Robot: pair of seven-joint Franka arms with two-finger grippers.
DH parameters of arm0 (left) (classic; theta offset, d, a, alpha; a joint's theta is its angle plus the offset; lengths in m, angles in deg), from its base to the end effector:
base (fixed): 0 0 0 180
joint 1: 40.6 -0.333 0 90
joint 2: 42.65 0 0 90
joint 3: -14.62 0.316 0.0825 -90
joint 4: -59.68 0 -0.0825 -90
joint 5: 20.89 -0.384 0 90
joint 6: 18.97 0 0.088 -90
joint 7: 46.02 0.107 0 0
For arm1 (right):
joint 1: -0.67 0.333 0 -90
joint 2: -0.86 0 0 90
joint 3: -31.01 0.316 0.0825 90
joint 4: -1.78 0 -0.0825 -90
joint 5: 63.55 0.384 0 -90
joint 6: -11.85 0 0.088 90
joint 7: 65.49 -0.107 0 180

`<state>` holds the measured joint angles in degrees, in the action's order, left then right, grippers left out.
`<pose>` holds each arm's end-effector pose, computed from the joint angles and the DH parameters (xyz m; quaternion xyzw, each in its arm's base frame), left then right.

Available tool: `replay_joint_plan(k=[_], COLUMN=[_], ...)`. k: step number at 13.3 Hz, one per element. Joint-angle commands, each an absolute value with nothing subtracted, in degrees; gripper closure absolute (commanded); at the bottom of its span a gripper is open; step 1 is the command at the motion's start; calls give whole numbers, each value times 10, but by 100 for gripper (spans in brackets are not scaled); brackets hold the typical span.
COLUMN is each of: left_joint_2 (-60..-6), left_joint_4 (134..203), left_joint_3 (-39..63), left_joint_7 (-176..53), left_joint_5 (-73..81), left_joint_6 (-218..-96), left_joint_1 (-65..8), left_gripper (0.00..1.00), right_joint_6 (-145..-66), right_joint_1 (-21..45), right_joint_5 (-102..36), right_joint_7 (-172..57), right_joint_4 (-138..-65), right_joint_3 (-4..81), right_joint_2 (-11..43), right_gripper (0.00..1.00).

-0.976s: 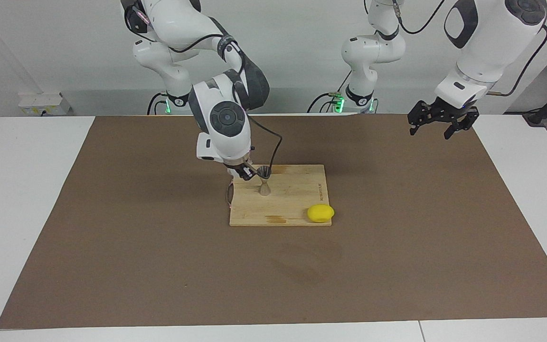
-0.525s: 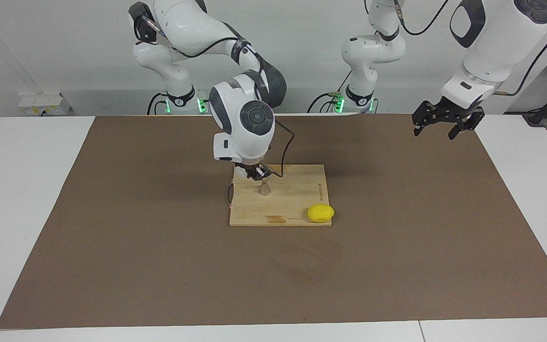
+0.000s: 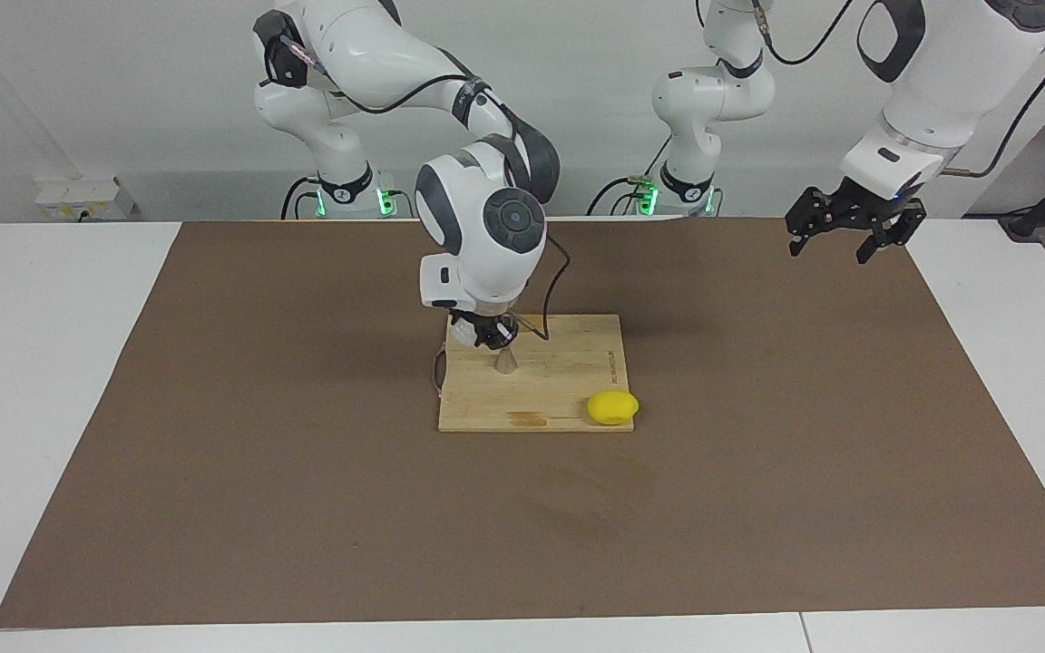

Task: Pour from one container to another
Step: 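Tilt the clear cup over the metal cup with the right gripper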

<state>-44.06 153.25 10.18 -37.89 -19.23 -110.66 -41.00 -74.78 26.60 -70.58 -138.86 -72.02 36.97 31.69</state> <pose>0.5471 -0.0422 0.6112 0.9943 -0.1055 -0.0037 0.0137 0.5884 0.3330 0.4175 0.9244 -0.3470 -0.0674 0.1436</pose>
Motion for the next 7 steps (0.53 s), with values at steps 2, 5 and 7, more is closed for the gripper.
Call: replay_joint_plan(k=[2, 5, 7], left_joint_2=[-448, -448, -448], left_joint_4=[1532, 1533, 1533], left_joint_3=[106, 106, 106], left_joint_7=[-382, -382, -382], left_joint_5=[-203, -203, -203], left_joint_6=[-1090, -1089, -1089], left_joint_1=[-410, -410, -410], left_gripper=[0, 0, 0], right_joint_6=[-753, -755, -755], right_joint_1=[274, 279, 289], right_joint_5=[-741, -755, -775], right_joint_7=[-1378, -1365, -1350], right_joint_4=[-687, -687, -687], right_joint_3=[373, 373, 373], right_joint_2=[335, 335, 335], right_gripper=[100, 100, 100])
